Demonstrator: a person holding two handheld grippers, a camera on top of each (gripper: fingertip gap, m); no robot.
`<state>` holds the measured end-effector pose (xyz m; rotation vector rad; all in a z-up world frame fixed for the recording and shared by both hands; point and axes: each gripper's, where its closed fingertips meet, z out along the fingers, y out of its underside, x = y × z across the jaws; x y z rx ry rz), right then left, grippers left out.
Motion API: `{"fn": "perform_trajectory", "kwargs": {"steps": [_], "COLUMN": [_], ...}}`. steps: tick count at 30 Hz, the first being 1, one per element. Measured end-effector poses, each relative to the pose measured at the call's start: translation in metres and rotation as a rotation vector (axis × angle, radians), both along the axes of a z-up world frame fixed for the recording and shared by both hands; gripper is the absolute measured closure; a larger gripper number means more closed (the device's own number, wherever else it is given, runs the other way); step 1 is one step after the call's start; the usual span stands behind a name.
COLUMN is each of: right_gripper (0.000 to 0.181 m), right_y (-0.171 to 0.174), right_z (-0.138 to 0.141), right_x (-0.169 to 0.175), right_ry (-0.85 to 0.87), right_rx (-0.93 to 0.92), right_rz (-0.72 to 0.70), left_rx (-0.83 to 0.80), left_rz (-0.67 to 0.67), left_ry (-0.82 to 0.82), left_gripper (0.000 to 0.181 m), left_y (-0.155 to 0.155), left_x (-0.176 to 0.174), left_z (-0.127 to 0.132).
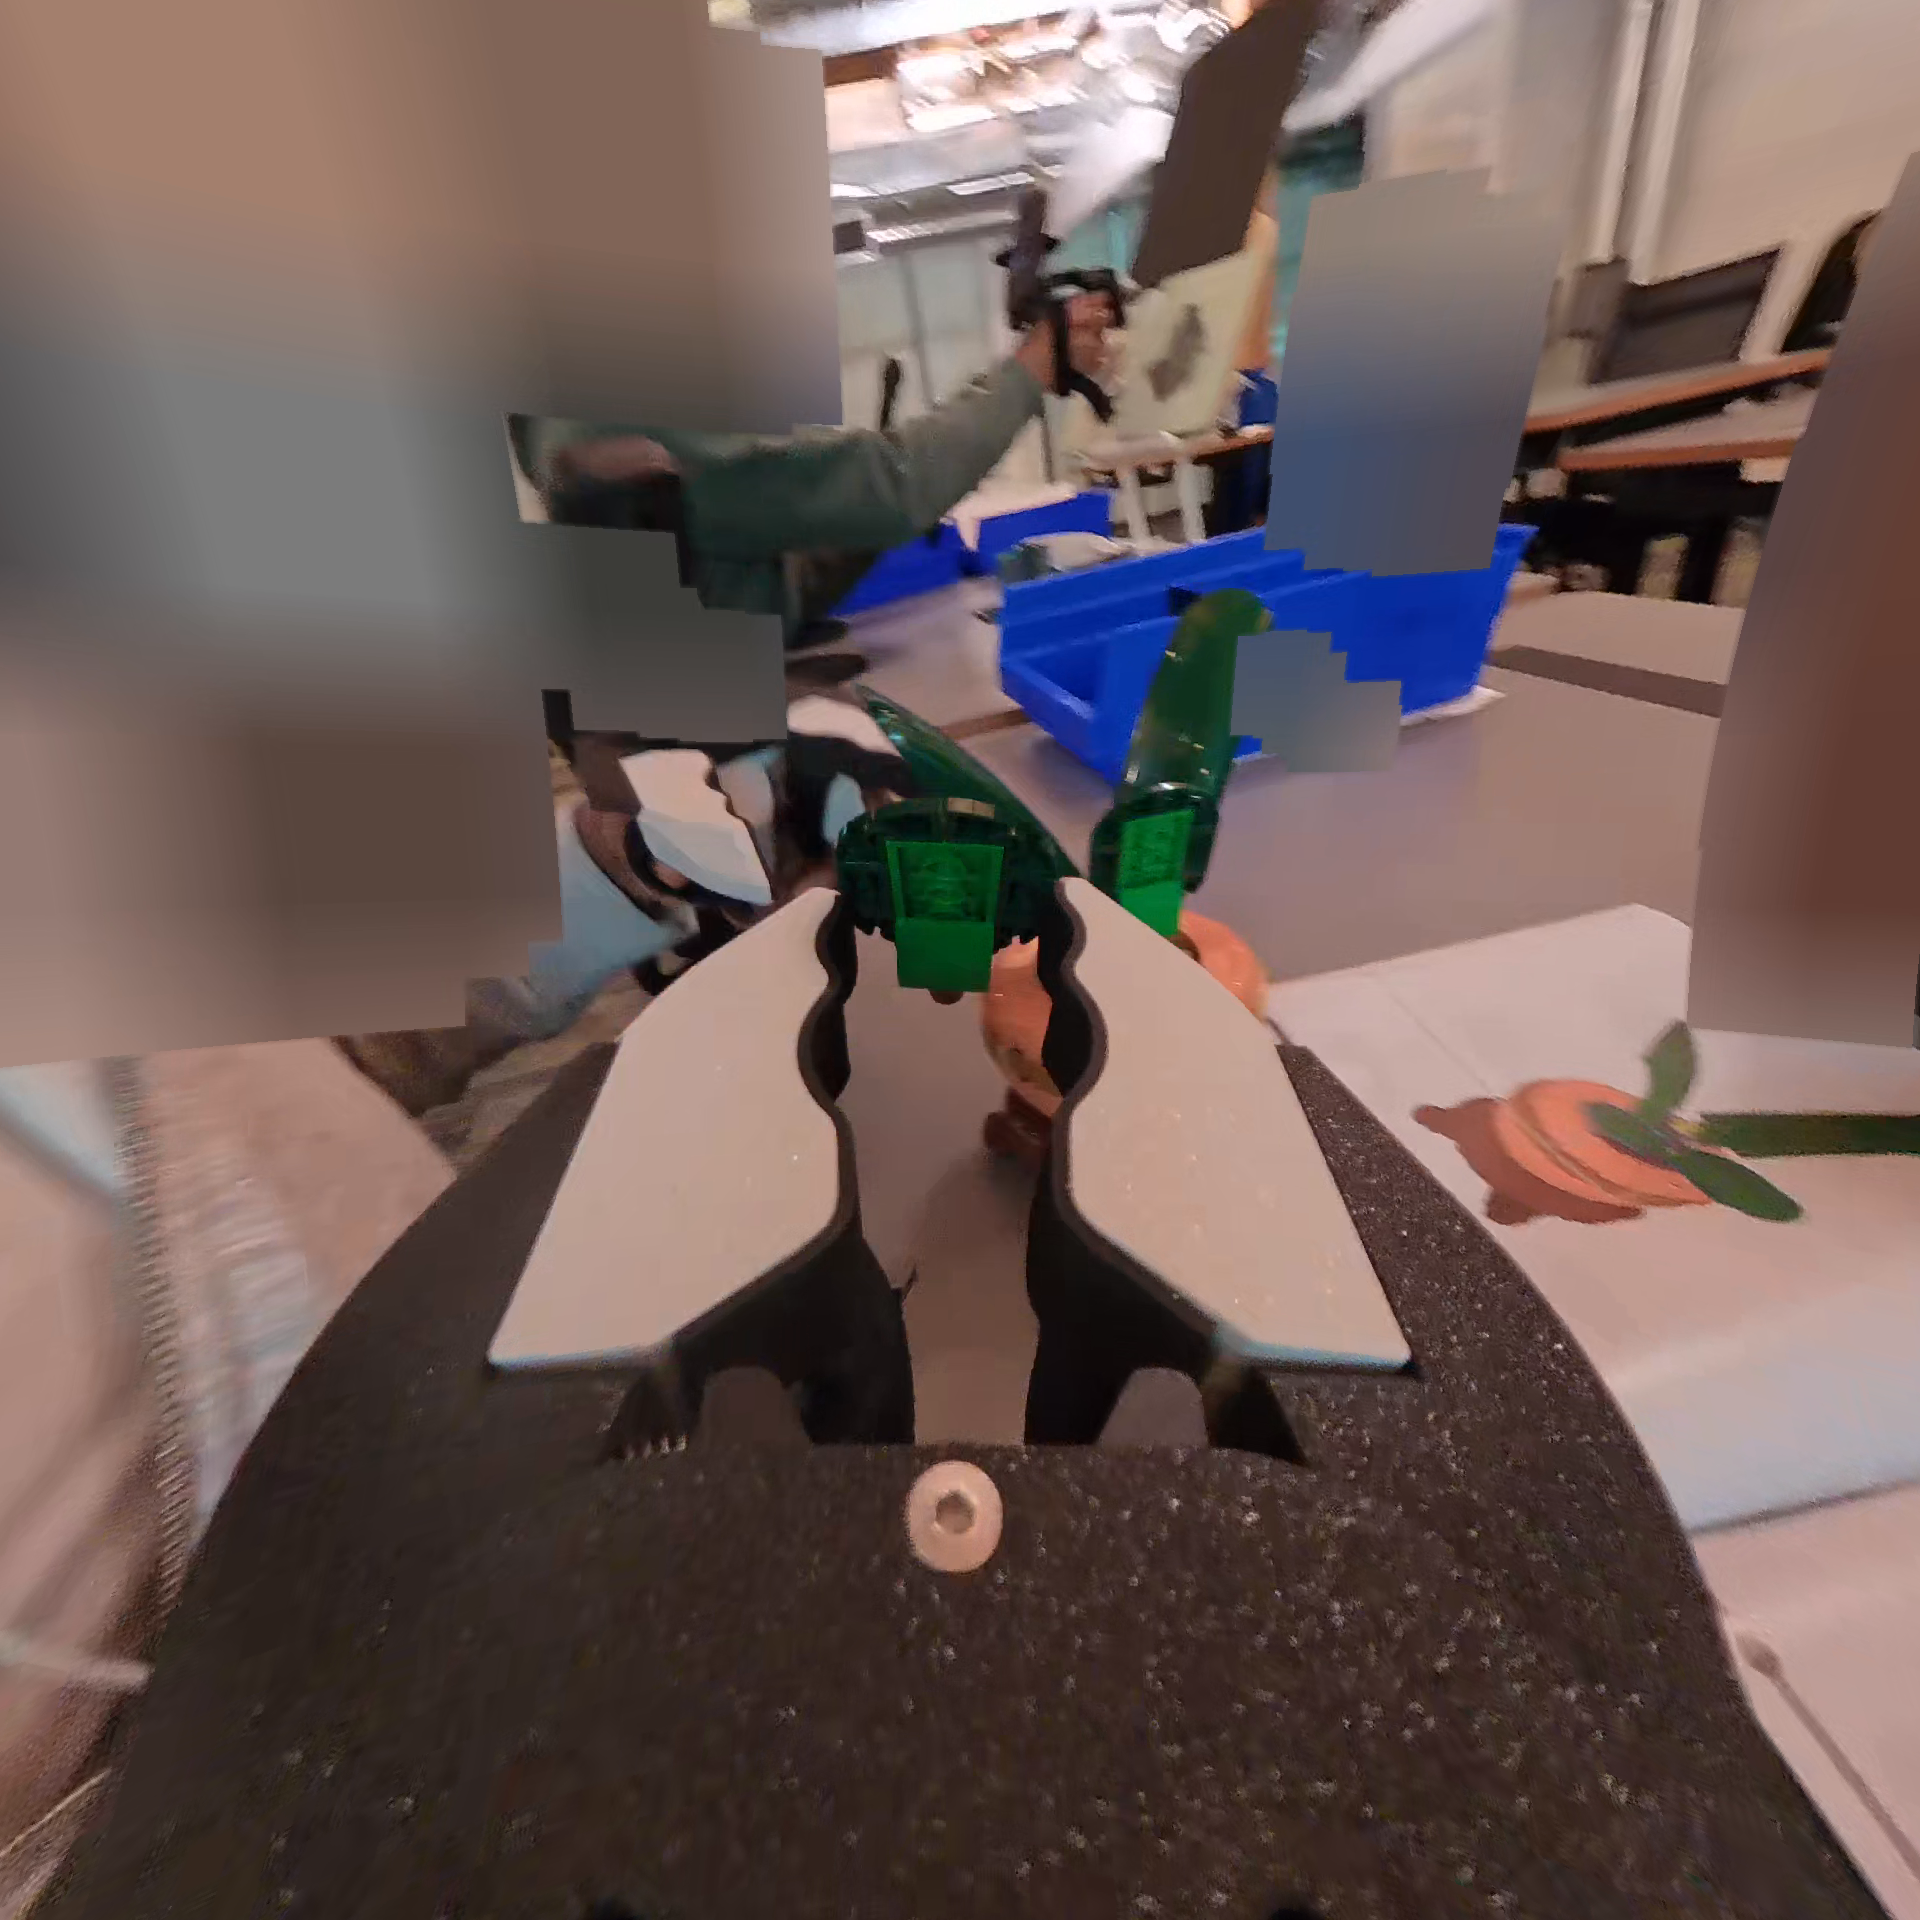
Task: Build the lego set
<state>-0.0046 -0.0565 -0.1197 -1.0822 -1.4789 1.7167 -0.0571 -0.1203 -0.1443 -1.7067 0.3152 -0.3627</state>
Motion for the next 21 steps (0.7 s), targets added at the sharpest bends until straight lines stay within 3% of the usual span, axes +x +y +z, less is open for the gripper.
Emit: {"fn": "perform_trajectory", "kwargs": {"steps": [2, 4, 10, 21], "right_gripper": [0.148, 0.148, 0.147, 0.147], "right_y": [0.002, 0.000, -0.001, 0.021], "right_z": [-0.006, -0.014, -0.032, -0.040], "right_x": [-0.012, -0.025, -0.045, -0.035], "right_ry": [-0.048, -0.102, -0.168, -0.186], "right_rx": [0.014, 0.014, -0.066, -0.074], "right_rz": [-0.038, -0.041, -0.043, -0.085], "left_rx": [-0.015, -0.089, -0.144, -0.064], "left_rz": [0.029, -0.036, -0.186, 0.092], "left_ry": [0.193, 0.283, 0.296, 0.219], "left_gripper": [0.112, 0.106, 0.111, 0.112], "left_y": [0.001, 0.013, 0.052, 0.058], "left_x": [-0.025, -0.032, -0.025, 0.004], "left_z": [-0.002, -0.016, -0.046, -0.045]}}
